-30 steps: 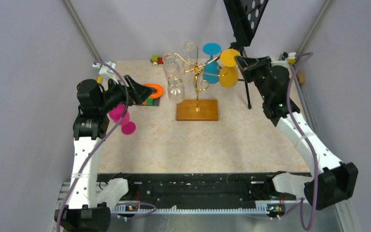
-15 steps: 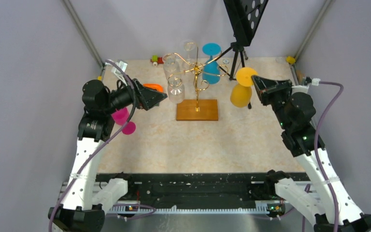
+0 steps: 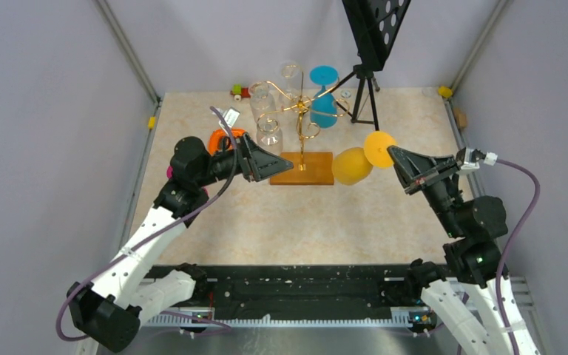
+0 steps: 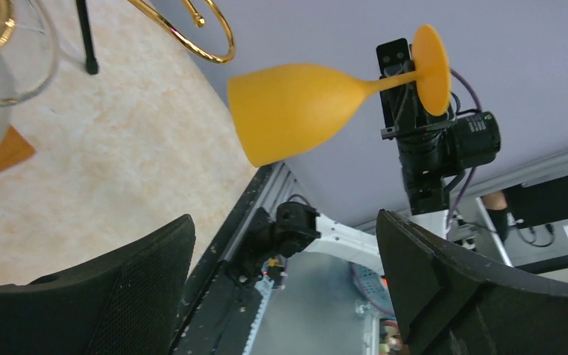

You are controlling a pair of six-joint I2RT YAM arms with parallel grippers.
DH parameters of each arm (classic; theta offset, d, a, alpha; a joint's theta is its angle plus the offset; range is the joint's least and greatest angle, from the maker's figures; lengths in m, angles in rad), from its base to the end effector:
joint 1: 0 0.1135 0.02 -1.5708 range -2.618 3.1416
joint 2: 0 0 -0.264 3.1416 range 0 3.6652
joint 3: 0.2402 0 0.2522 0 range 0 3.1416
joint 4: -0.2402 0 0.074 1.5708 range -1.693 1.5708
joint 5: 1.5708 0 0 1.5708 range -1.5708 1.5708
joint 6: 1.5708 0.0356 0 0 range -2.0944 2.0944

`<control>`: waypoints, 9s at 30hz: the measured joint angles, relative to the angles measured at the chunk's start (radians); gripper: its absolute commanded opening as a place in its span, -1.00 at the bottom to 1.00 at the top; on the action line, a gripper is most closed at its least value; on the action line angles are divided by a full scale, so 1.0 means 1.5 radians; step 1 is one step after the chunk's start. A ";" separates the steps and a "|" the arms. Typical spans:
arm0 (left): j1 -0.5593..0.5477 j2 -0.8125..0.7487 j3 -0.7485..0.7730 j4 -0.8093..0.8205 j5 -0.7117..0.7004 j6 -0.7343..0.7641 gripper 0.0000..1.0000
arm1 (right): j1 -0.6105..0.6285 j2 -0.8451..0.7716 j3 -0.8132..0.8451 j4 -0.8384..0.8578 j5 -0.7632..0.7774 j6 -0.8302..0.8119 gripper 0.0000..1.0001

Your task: Take the wine glass off the wine glass rack

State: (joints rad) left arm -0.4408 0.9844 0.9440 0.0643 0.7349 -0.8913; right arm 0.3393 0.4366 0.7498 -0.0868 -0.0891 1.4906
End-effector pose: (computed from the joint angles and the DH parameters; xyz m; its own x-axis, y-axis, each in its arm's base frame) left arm 0.1901 -0.1161 0.3859 -0.7042 -0.3059 -0.6407 0.5967 0.2340 -0.7676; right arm 0.0951 0.0369 0.3823 -0.3950 0.9134 -0.0980 -0.2441 -0.0015 0.9697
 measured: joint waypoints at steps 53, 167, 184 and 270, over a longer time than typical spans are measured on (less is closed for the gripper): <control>-0.156 0.098 0.020 0.501 0.045 -0.356 -1.00 | 0.003 0.045 -0.092 0.363 -0.152 0.207 0.22; 0.053 0.014 0.281 -0.585 -0.459 0.318 0.46 | 0.004 0.038 0.005 -0.176 0.041 -0.114 0.25; 0.053 0.045 0.187 -0.257 -0.342 0.011 0.46 | 0.004 0.038 -0.002 -0.167 0.028 -0.114 0.25; 0.121 0.166 0.086 0.009 -0.115 -0.290 -1.00 | 0.004 0.024 -0.012 -0.164 0.027 -0.102 0.22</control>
State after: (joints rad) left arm -0.2600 1.2331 1.0725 0.0780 0.5621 -1.3262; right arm 0.3447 0.4732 0.7322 -0.3321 -0.0479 1.3376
